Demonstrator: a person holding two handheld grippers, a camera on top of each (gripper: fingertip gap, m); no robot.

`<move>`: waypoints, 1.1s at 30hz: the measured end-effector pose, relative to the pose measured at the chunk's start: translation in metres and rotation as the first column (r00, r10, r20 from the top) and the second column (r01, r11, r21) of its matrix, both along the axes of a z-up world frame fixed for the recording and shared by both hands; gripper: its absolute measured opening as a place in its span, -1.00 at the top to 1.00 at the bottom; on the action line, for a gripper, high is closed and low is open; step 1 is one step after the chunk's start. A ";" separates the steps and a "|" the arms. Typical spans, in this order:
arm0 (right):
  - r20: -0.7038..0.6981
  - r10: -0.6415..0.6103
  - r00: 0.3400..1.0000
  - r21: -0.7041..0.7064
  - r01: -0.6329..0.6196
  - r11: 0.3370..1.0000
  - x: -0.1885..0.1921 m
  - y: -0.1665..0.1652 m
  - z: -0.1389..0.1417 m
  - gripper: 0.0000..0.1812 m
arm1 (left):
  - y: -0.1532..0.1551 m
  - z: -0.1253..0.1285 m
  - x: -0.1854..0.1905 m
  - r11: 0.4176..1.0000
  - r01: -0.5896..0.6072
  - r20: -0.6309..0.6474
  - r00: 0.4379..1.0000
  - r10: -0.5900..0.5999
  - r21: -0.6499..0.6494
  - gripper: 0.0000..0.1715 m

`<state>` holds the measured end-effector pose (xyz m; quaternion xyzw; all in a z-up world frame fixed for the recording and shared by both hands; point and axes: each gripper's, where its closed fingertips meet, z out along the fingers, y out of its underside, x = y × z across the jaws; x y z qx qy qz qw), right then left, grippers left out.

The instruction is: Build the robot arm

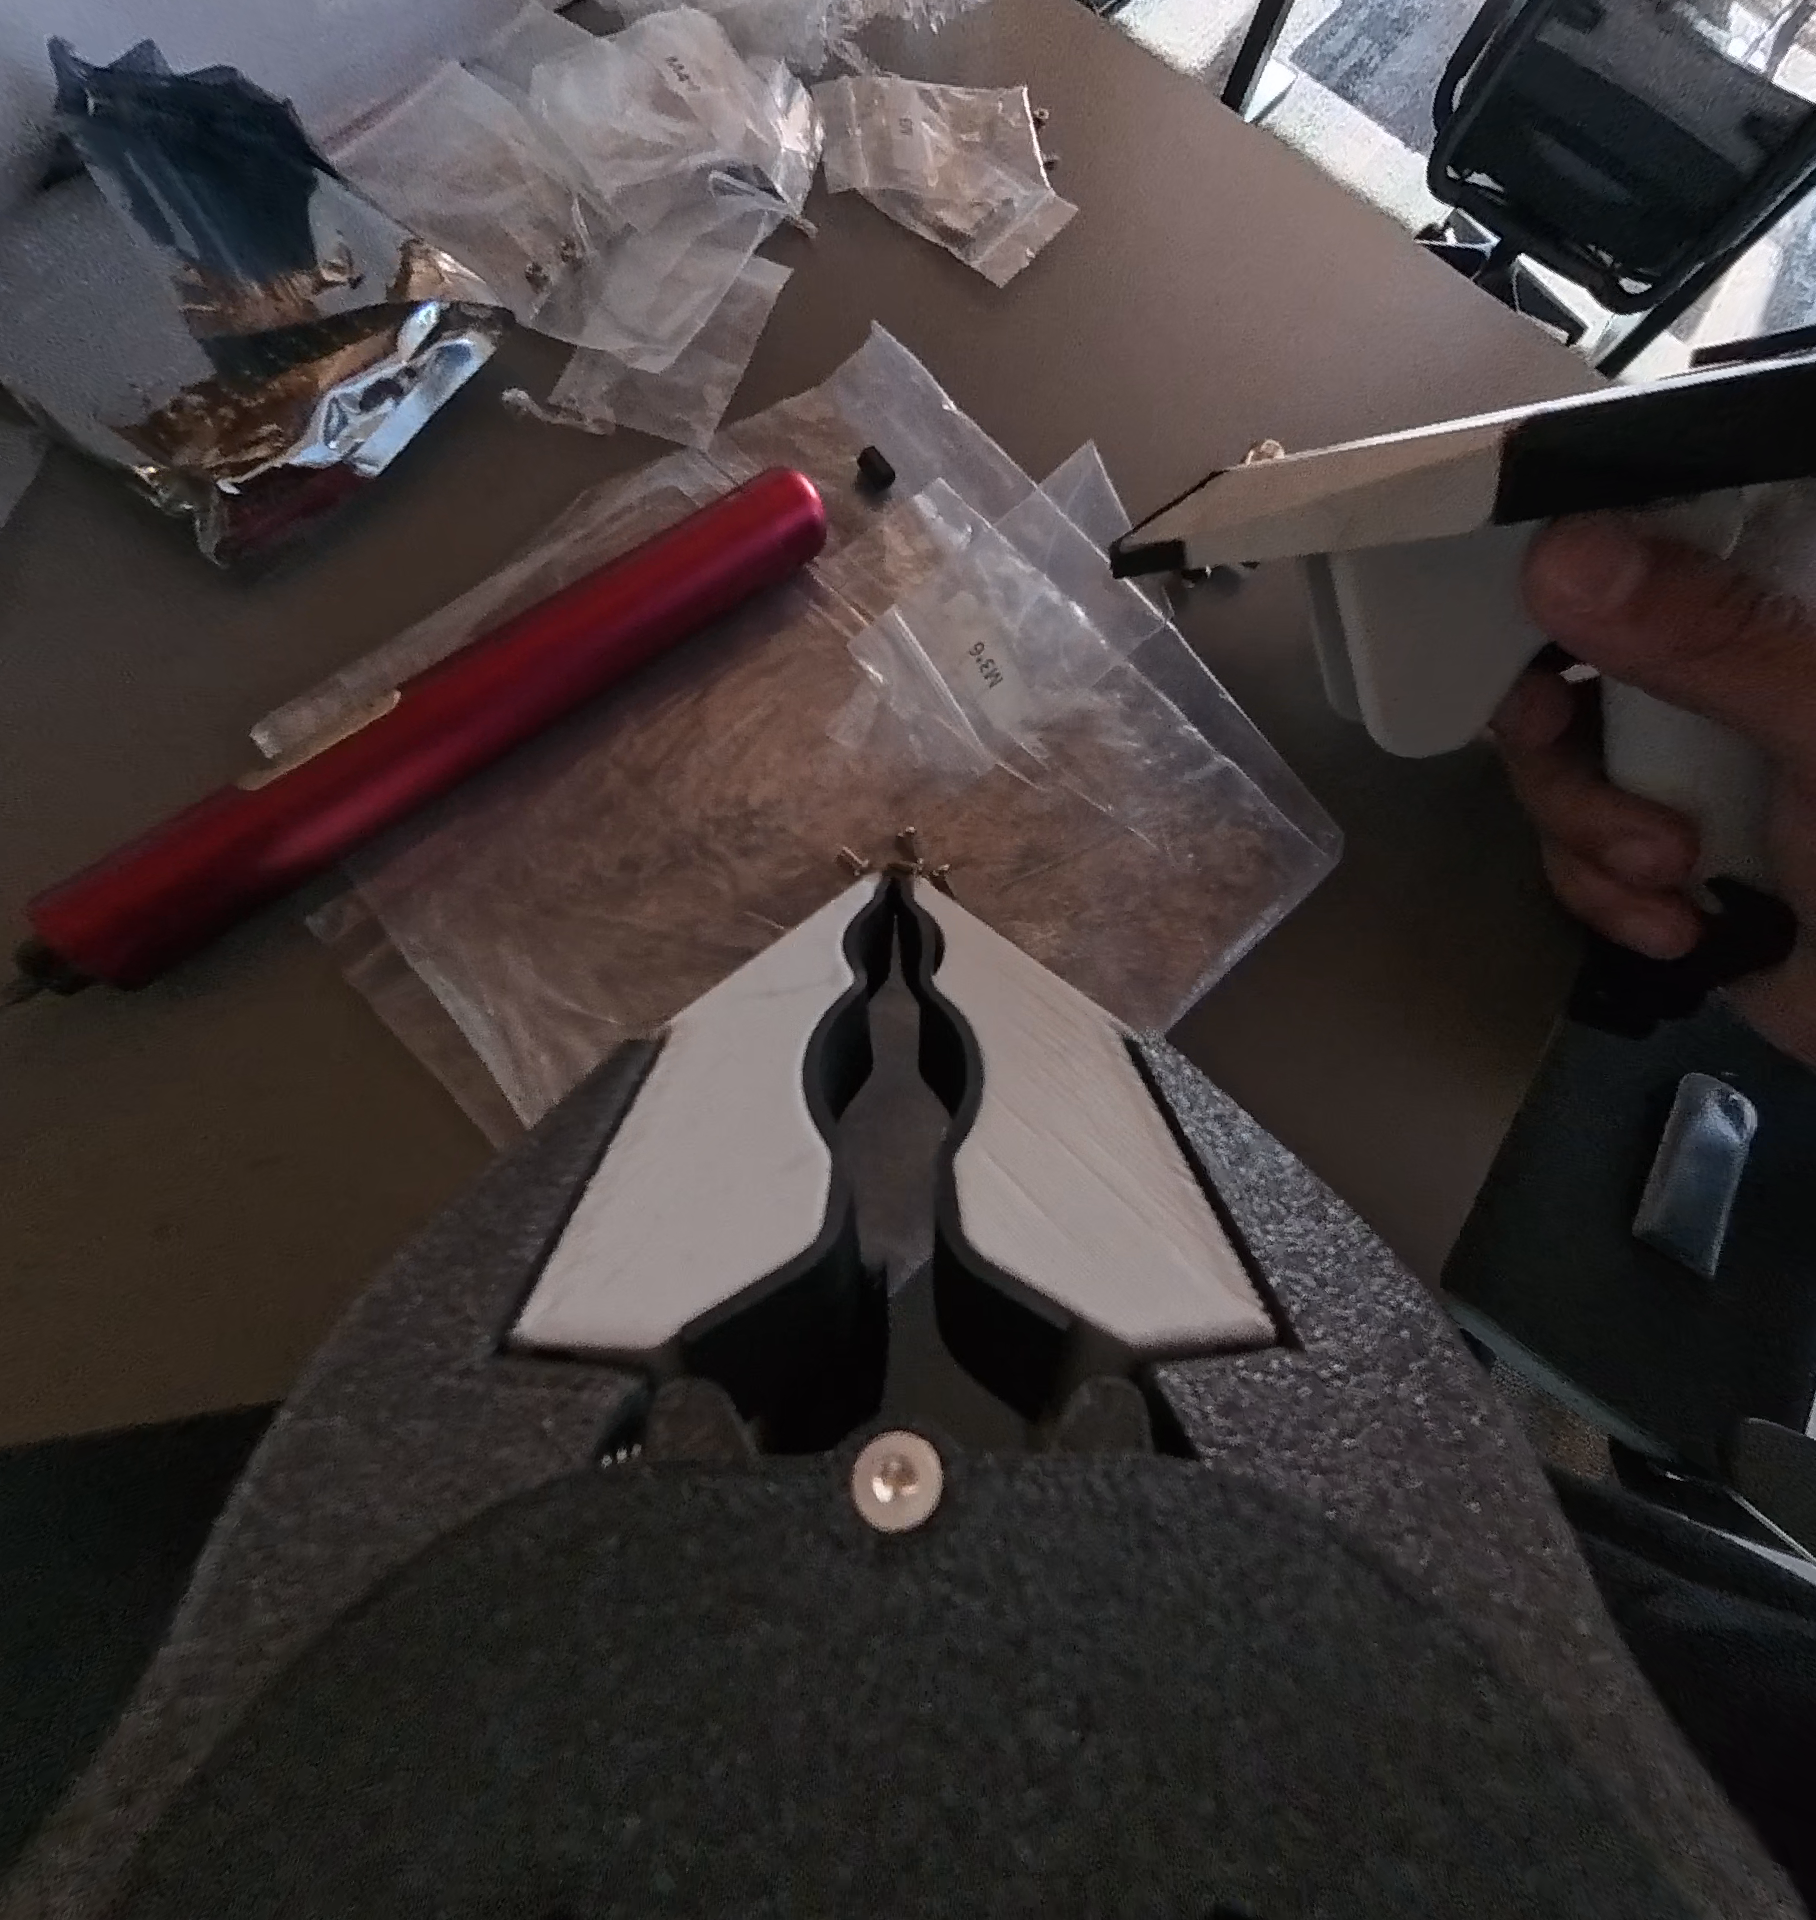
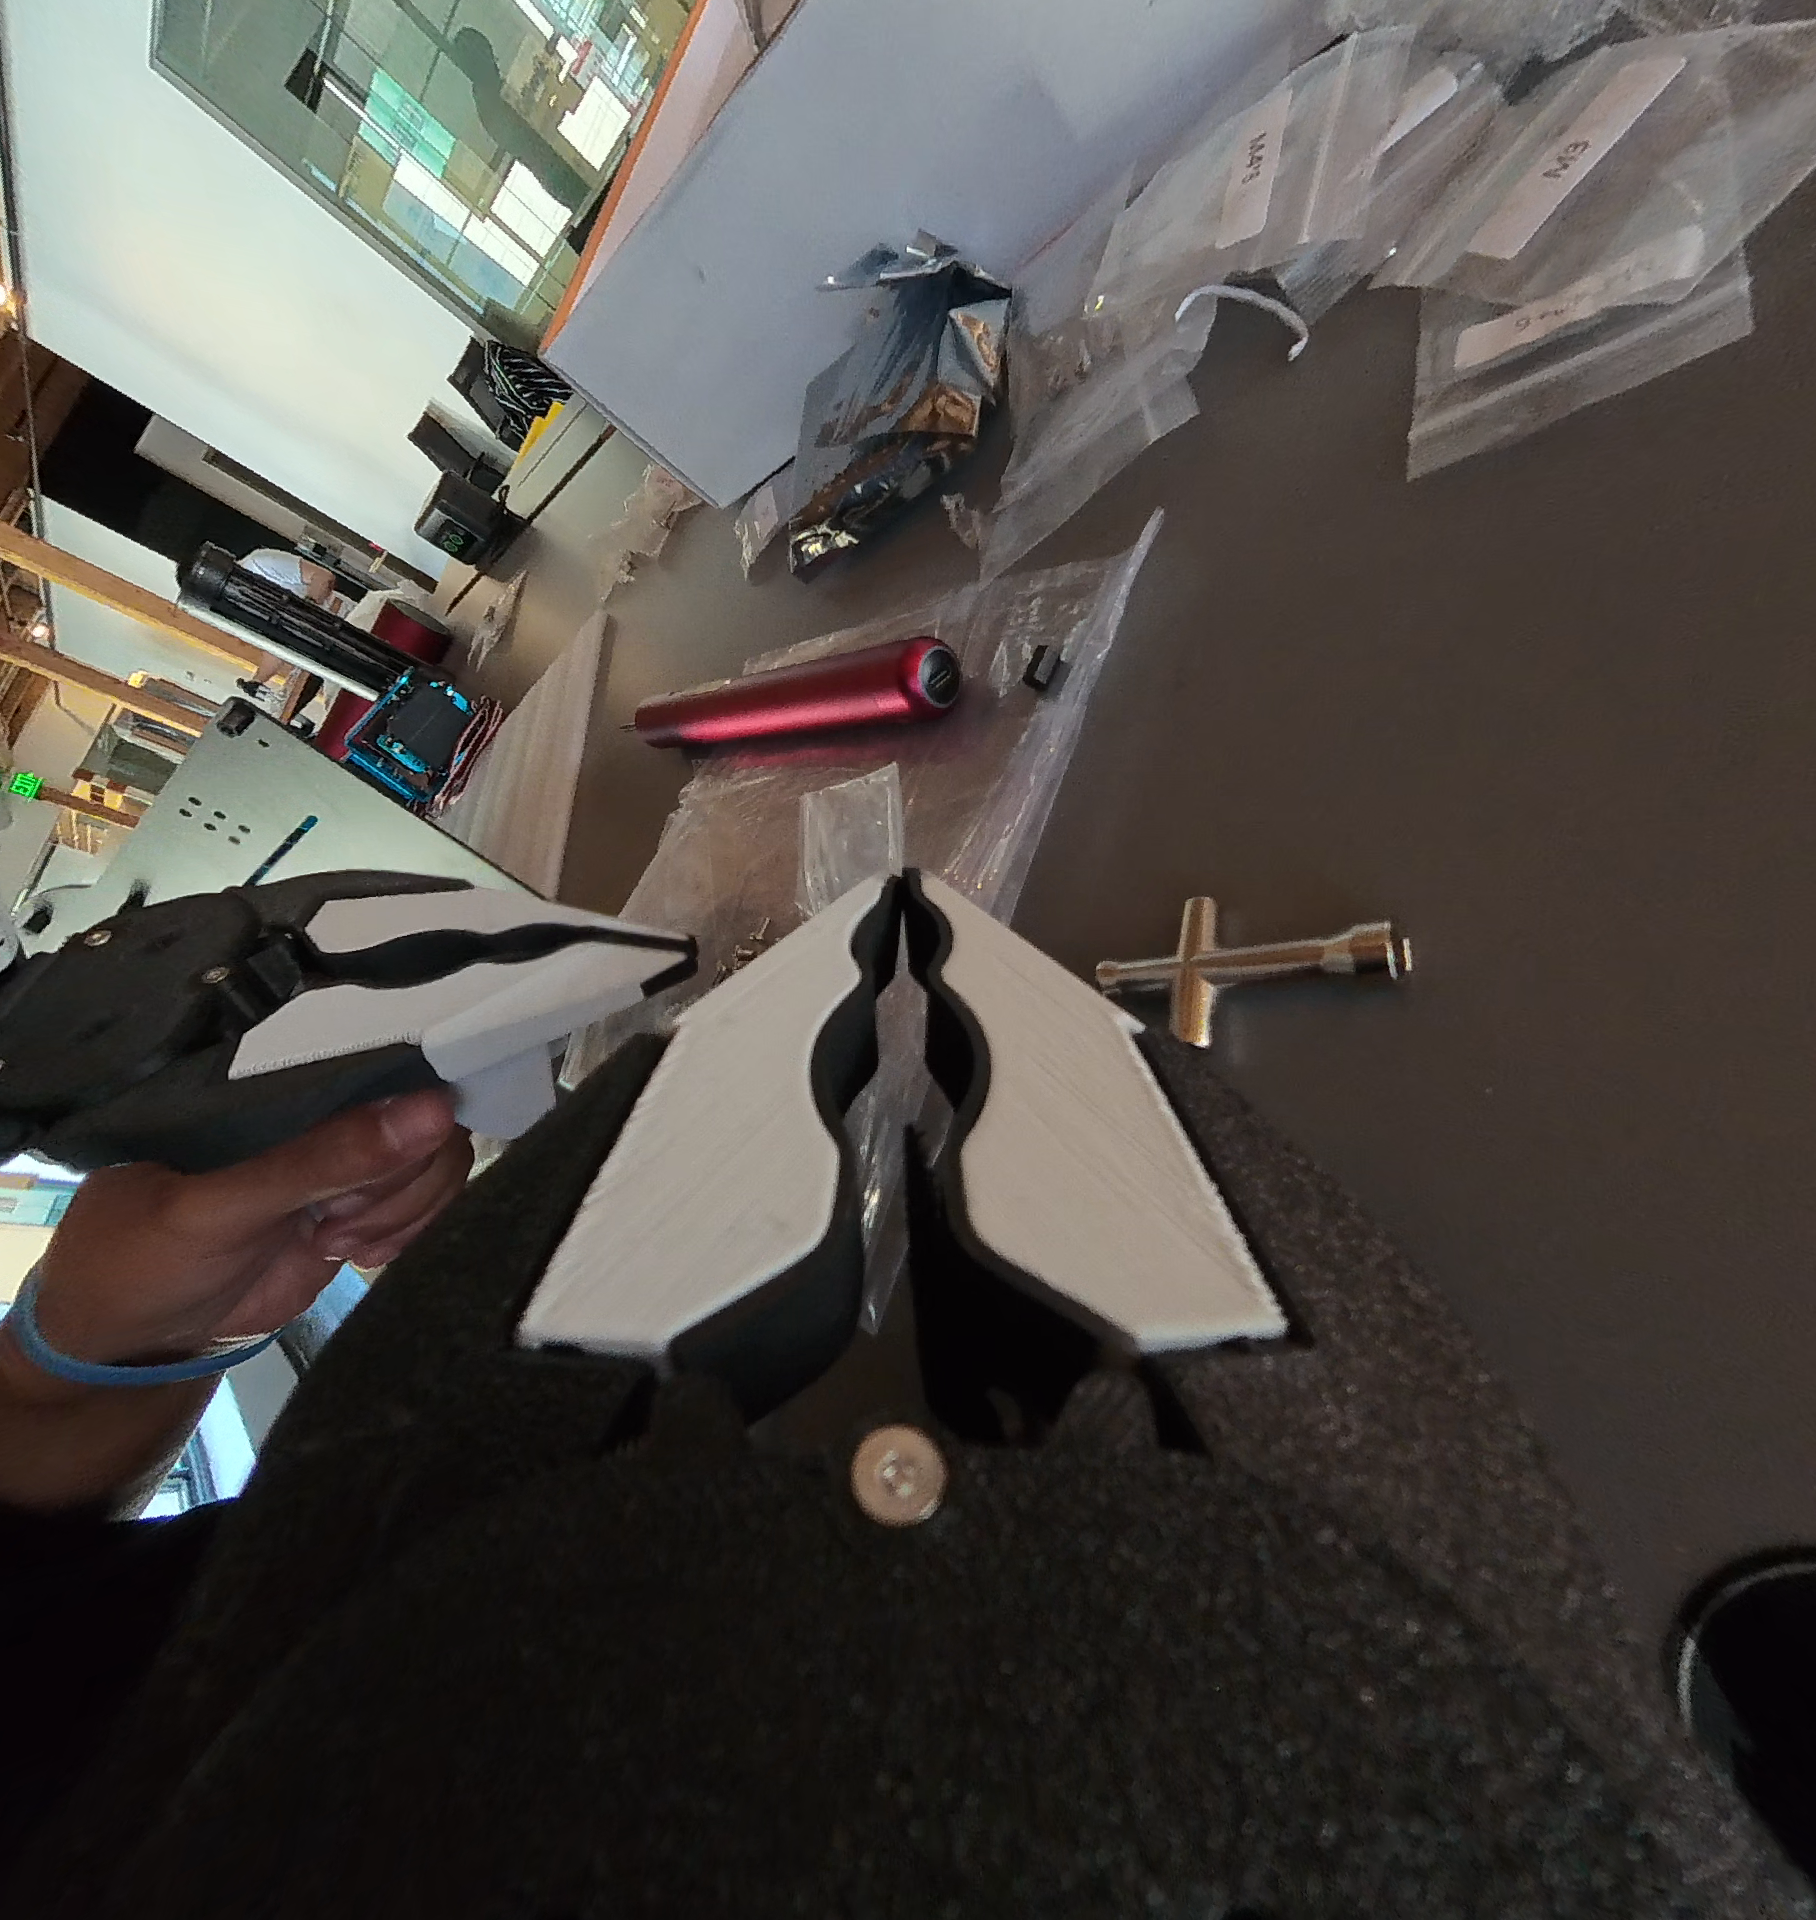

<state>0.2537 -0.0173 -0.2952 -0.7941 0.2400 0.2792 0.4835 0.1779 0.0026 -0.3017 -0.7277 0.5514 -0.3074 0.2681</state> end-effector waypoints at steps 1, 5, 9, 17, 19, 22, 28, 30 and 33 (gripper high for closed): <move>0.000 0.000 1.000 0.000 0.000 1.000 0.000 0.000 0.000 1.00 | -0.001 0.000 0.000 1.000 0.003 -0.001 1.000 -0.003 0.000 1.00; 0.000 0.001 1.000 0.001 -0.001 1.000 0.000 0.000 0.000 1.00 | -0.002 -0.001 0.001 1.000 0.006 -0.005 1.000 -0.006 0.003 1.00; 0.000 0.003 1.000 0.000 -0.003 1.000 0.000 0.000 0.000 1.00 | -0.003 -0.001 0.002 1.000 0.007 -0.004 1.000 -0.007 0.002 1.00; 0.002 0.003 1.000 0.000 -0.003 1.000 -0.001 0.000 0.000 1.00 | -0.004 -0.002 0.007 1.000 0.011 -0.009 1.000 -0.011 0.012 1.00; 0.002 0.003 1.000 0.000 -0.003 1.000 -0.001 0.000 0.000 1.00 | -0.001 -0.001 0.009 1.000 0.008 -0.007 1.000 -0.008 0.023 1.00; -0.006 0.003 1.000 -0.006 -0.003 1.000 0.000 -0.001 -0.001 1.00 | 0.003 -0.001 0.007 1.000 0.001 -0.014 1.000 0.000 0.030 1.00; -0.063 0.035 0.997 -0.028 -0.037 0.999 -0.003 -0.001 -0.003 1.00 | -0.004 0.007 -0.017 0.998 0.056 0.017 0.998 -0.057 0.028 0.99; -0.041 0.012 0.999 0.041 -0.010 0.999 0.001 -0.003 0.012 1.00 | -0.009 0.010 -0.025 0.998 0.065 0.041 0.997 -0.065 0.007 0.99; -0.198 0.027 0.980 0.176 0.008 0.984 -0.003 -0.012 0.038 1.00 | -0.019 0.021 -0.024 0.992 0.089 0.111 0.991 -0.080 -0.085 0.85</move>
